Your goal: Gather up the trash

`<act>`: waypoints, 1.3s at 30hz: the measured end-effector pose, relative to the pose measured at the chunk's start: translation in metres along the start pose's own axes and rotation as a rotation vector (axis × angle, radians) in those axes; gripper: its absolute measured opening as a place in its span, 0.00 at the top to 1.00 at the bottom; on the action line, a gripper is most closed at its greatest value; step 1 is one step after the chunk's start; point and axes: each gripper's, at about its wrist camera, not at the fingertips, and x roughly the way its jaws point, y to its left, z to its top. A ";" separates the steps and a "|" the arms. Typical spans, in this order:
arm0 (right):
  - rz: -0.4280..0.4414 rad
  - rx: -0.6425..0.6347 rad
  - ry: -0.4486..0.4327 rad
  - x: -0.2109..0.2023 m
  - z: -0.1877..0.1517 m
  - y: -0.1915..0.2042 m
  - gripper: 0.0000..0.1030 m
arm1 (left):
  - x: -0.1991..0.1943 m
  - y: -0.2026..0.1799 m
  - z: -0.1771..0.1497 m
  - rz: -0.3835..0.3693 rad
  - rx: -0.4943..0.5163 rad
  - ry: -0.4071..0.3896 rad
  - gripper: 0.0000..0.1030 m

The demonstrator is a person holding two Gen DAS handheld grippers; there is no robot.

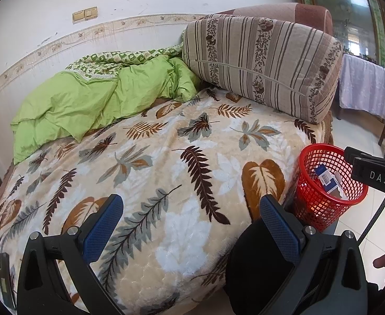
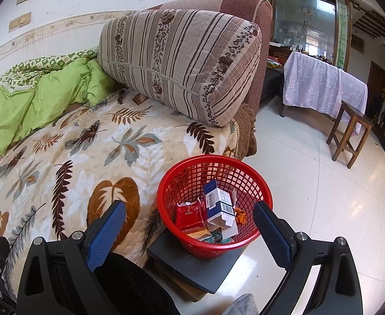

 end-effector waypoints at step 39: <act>0.020 -0.008 0.008 0.008 0.001 0.004 0.05 | 0.001 -0.003 -0.008 -0.012 0.004 0.009 0.00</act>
